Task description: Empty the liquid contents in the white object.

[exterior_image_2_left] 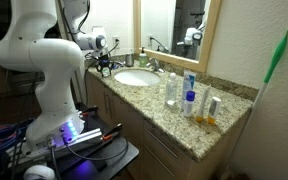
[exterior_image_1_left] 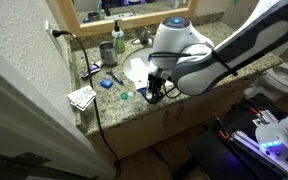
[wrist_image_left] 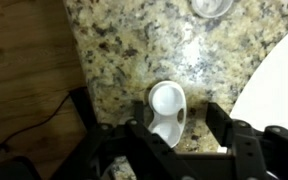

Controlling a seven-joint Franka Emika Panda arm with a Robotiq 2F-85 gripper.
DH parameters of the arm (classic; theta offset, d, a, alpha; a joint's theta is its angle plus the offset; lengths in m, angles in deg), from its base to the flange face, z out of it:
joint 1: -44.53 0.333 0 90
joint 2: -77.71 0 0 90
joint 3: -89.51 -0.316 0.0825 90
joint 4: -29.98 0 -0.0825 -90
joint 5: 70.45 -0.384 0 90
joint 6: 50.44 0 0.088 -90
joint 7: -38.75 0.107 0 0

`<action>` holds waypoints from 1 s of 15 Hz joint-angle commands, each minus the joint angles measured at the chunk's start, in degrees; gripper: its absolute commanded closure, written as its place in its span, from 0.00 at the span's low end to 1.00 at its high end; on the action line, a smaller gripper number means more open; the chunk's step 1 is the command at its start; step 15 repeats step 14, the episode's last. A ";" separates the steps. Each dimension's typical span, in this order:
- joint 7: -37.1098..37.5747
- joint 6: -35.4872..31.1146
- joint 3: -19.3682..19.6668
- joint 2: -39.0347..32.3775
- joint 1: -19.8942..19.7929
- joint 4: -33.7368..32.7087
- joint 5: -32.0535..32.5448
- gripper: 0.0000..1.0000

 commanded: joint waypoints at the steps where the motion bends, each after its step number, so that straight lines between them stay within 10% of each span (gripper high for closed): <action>1: 1.69 -0.01 -4.86 0.12 -3.92 0.34 2.30 0.03; 5: 4.63 0.04 -8.21 6.57 -4.70 5.35 3.02 0.00; 10: 2.33 -3.32 13.05 14.63 11.91 12.94 0.76 0.00; 11: 2.27 -0.61 8.24 10.55 8.66 8.25 0.31 0.00; 15: 2.08 -1.24 12.42 13.84 10.84 11.25 0.50 0.00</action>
